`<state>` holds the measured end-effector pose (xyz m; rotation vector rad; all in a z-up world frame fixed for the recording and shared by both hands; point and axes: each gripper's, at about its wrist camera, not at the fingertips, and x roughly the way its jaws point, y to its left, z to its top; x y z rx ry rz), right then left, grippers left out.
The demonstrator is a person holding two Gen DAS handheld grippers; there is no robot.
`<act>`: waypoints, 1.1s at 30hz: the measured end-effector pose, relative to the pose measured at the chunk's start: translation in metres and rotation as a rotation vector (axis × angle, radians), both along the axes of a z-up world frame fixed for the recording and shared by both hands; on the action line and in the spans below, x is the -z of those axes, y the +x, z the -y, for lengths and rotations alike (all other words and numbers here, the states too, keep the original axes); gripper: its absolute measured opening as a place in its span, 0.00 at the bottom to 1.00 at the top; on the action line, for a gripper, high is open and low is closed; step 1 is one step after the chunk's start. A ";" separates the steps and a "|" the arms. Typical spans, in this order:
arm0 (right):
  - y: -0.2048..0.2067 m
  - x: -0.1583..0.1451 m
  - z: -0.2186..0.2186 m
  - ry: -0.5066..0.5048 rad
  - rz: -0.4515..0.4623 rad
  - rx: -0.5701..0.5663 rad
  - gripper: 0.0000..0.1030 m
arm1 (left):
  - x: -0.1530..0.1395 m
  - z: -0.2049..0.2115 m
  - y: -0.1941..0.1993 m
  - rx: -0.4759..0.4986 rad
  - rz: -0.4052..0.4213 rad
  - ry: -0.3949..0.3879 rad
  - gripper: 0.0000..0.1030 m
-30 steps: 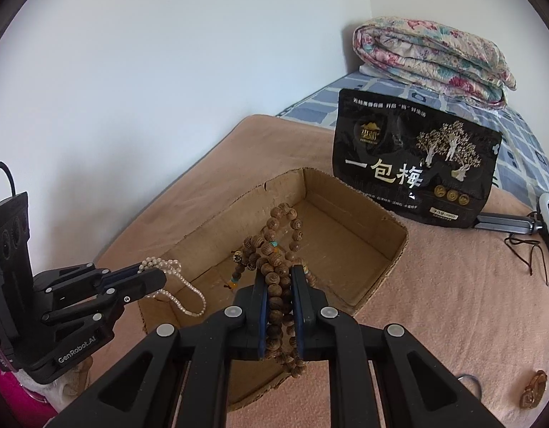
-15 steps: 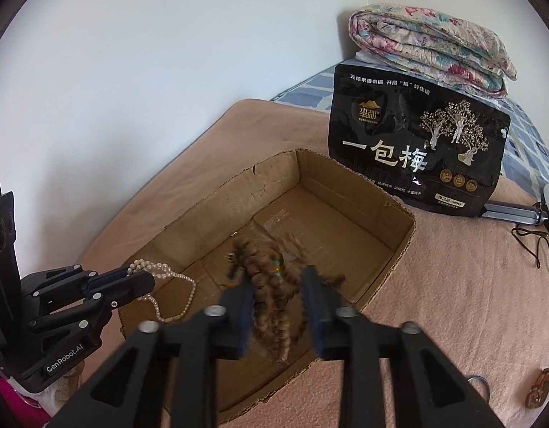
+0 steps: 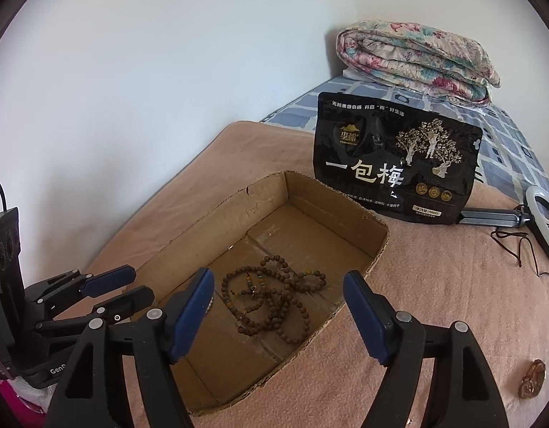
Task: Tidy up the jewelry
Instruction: 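Open both tools to drop the necklaces into the cardboard box, then move both tools back toward the blue bangle and the red-strapped watch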
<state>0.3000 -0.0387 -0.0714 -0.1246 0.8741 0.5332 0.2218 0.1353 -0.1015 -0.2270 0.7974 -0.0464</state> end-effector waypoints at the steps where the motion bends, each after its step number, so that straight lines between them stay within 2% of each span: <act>1: -0.001 -0.002 0.002 0.002 0.004 0.003 0.76 | -0.002 0.001 -0.002 0.001 0.004 0.002 0.38; 9: -0.017 -0.019 0.021 -0.010 0.051 0.016 0.83 | -0.016 0.012 -0.012 -0.007 0.028 -0.006 0.38; 14: -0.028 -0.029 0.045 -0.002 0.072 0.032 0.91 | -0.026 0.027 -0.020 0.028 0.053 -0.015 0.38; 19: -0.039 -0.043 0.082 0.015 0.092 0.074 0.92 | -0.034 0.051 -0.023 0.071 0.058 0.005 0.38; 21: -0.042 -0.047 0.095 0.010 0.104 0.091 0.93 | -0.036 0.061 -0.024 0.089 0.055 0.000 0.43; 25: -0.051 -0.055 0.126 -0.017 0.136 0.127 1.00 | -0.040 0.081 -0.026 0.116 0.075 -0.015 0.64; 33: -0.067 -0.066 0.194 -0.052 0.168 0.212 1.00 | -0.039 0.126 -0.024 0.204 0.061 -0.031 0.67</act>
